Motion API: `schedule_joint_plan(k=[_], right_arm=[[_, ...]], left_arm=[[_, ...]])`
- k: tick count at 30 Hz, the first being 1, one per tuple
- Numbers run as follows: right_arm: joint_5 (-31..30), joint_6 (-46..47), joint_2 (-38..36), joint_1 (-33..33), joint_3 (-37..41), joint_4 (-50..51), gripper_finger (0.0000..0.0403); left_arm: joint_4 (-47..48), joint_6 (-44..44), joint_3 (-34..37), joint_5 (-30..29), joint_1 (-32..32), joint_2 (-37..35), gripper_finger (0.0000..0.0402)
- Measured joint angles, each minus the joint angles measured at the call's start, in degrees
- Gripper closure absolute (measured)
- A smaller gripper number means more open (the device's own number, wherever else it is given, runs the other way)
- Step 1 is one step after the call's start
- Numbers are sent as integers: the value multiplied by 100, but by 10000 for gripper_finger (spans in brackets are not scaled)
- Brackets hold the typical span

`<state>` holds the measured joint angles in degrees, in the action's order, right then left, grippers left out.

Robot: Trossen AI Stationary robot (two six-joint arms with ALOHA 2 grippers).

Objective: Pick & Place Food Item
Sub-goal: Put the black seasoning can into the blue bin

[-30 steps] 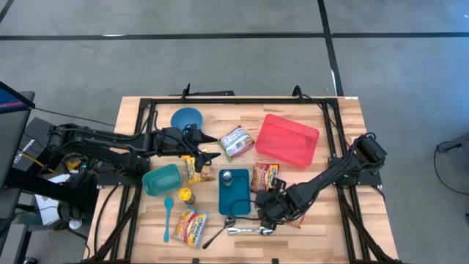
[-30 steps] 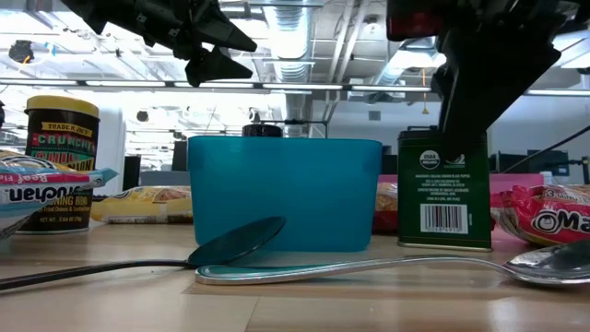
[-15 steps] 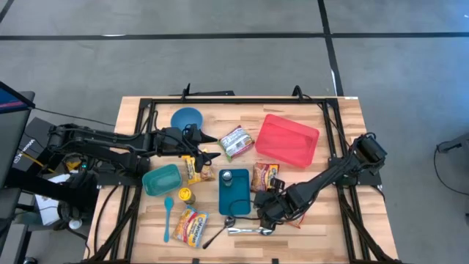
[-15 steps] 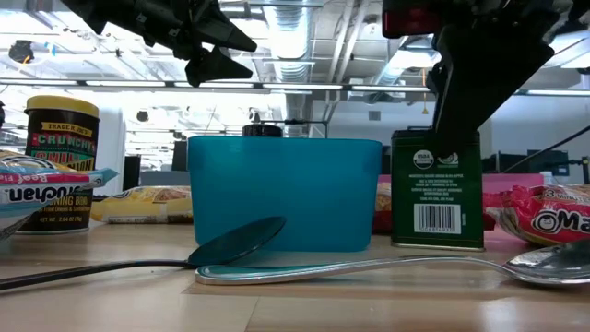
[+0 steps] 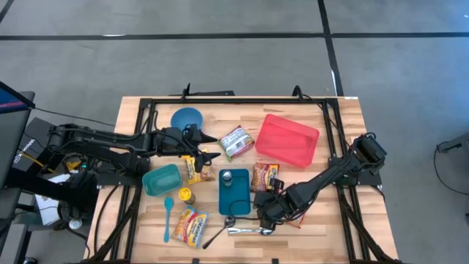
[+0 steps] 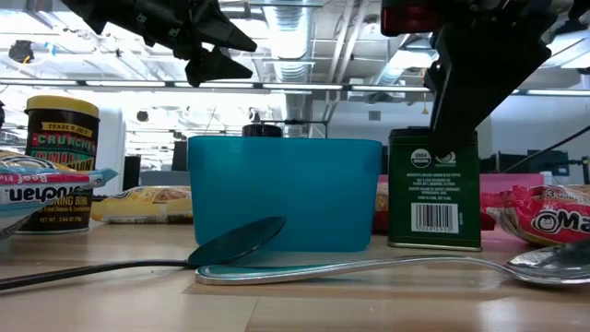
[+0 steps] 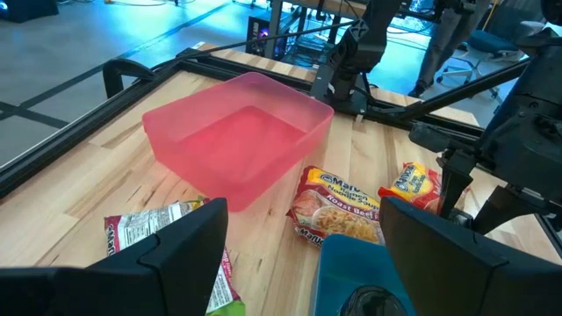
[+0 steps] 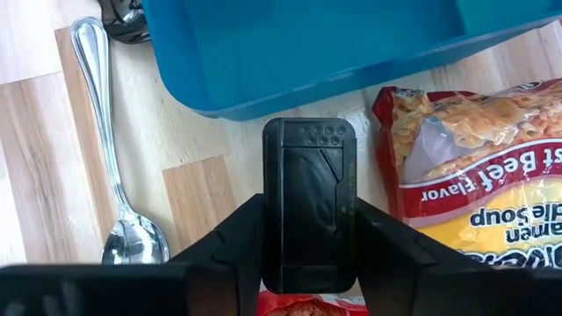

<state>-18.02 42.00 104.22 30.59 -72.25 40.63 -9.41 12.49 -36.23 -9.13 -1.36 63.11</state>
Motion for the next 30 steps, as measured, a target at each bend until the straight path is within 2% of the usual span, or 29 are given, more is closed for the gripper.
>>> schedule_joint_plan(k=[3, 30], right_arm=[[0, 0, 0, 0, 0, -5, 277], [-2, -142, -136, 14, 9, -20, 277]], left_arm=[[0, 0, 0, 0, 0, 0, 109], [-2, 1, 0, 0, 1, 0, 109]])
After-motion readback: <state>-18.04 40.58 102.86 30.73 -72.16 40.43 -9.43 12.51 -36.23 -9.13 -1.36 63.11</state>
